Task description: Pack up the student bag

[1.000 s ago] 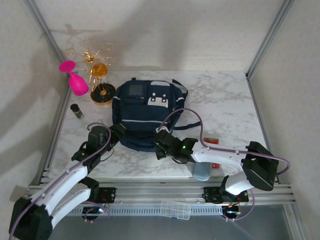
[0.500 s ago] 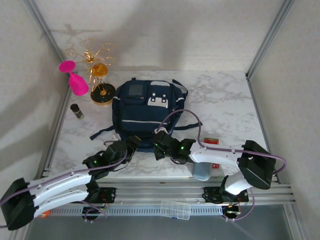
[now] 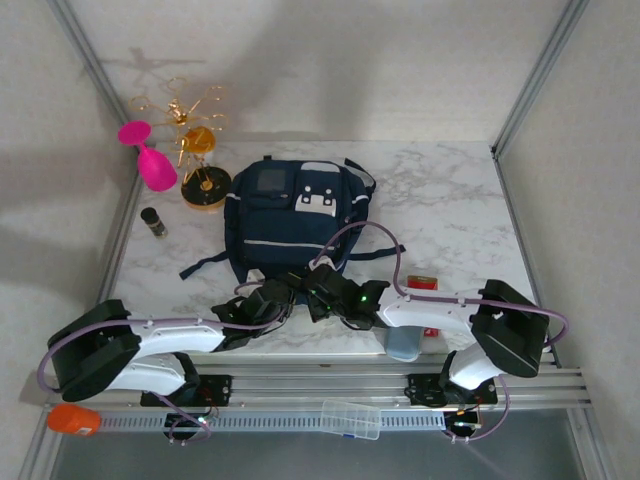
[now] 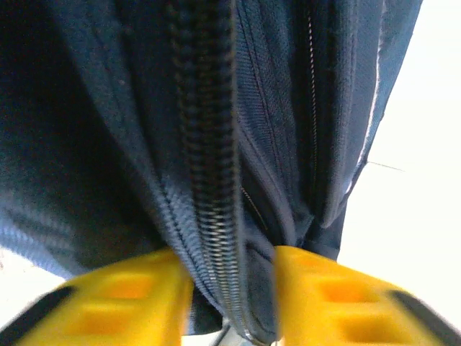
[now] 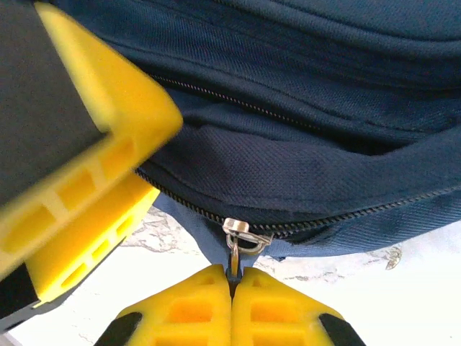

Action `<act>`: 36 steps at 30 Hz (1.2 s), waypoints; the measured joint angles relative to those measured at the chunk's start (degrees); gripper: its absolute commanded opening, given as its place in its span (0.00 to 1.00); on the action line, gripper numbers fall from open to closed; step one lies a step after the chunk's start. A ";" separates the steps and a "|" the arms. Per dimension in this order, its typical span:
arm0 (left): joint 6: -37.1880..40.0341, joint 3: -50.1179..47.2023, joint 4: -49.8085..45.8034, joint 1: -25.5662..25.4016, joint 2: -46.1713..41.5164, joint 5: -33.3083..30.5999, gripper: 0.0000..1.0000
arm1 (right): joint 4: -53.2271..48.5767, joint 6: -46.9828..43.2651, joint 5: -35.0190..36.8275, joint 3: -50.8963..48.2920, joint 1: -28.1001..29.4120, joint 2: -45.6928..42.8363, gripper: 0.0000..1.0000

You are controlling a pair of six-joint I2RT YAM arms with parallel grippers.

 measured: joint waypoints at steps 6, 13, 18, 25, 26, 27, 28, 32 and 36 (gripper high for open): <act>0.57 0.31 -1.70 0.57 -0.33 -0.26 0.00 | -0.55 0.04 1.64 0.13 0.22 0.70 0.00; 6.64 0.26 -10.71 3.80 -10.08 2.29 0.00 | -2.75 0.04 4.35 1.14 0.33 -1.03 0.00; 13.40 -2.51 -15.89 10.93 -20.48 8.46 0.00 | -2.99 0.00 4.50 0.96 -0.20 -3.43 0.00; 24.96 -2.95 -27.56 22.93 -30.34 14.62 0.00 | -4.92 -0.44 5.01 -2.34 -7.30 -7.85 0.00; 26.47 -2.95 -28.79 24.70 -30.60 14.95 0.00 | -5.90 -0.63 5.88 -2.82 -9.20 -7.78 0.00; 27.50 -2.95 -29.62 26.01 -30.58 15.32 0.00 | -6.47 -0.74 6.23 -3.08 -10.60 -7.61 0.00; 28.68 -2.95 -30.69 27.21 -30.45 15.78 0.00 | -7.19 -1.07 6.54 -3.10 -12.13 -7.32 0.00; 30.99 -2.95 -31.80 28.70 -30.42 17.53 0.00 | -7.19 -3.26 6.36 -2.58 -15.50 -5.79 0.00; 31.23 -2.99 -31.26 28.92 -30.29 19.12 0.00 | -3.82 -7.15 0.92 -2.29 -12.48 -5.73 0.04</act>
